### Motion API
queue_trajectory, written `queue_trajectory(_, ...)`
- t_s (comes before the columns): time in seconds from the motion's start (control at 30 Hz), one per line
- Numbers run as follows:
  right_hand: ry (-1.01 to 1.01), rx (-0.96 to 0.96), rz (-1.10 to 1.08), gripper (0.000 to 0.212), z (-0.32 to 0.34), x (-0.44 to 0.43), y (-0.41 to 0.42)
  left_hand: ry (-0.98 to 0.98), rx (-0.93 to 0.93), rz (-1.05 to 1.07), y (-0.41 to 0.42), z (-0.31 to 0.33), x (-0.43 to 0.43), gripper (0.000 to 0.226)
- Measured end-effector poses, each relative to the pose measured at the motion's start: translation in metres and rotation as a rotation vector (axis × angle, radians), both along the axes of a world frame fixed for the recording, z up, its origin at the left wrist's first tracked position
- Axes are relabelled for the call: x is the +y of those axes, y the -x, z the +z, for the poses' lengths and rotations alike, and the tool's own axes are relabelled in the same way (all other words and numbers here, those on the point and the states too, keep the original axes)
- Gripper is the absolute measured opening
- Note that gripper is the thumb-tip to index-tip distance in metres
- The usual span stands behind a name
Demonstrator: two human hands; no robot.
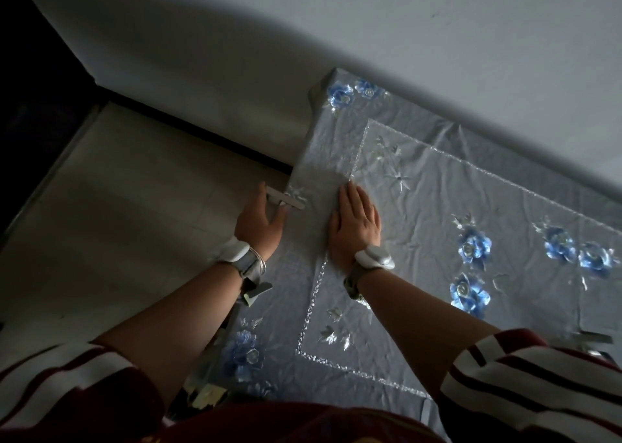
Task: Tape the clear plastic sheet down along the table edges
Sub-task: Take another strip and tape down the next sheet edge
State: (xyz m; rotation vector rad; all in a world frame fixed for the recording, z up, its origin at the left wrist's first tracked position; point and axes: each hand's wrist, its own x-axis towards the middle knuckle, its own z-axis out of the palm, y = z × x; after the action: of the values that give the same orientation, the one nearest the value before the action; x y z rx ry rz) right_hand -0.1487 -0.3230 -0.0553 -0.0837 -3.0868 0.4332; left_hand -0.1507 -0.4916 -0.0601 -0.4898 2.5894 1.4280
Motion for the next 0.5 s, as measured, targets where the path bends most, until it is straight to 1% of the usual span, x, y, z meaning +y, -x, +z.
queue_trajectory(0.2,0.032,0.013,0.007,0.047,-0.001,-0.001,-0.002,0.084,0.005,0.001,-0.008,0.004,0.007,0.059)
queue_trajectory(0.4,0.051,0.019,0.014,0.048,-0.003,0.002,-0.002,0.186,-0.01,-0.101,-0.009,0.003,0.013,0.049)
queue_trajectory(0.5,0.058,0.033,0.017,0.048,-0.003,0.002,-0.002,0.191,-0.007,-0.116,-0.008,0.002,0.014,0.046)
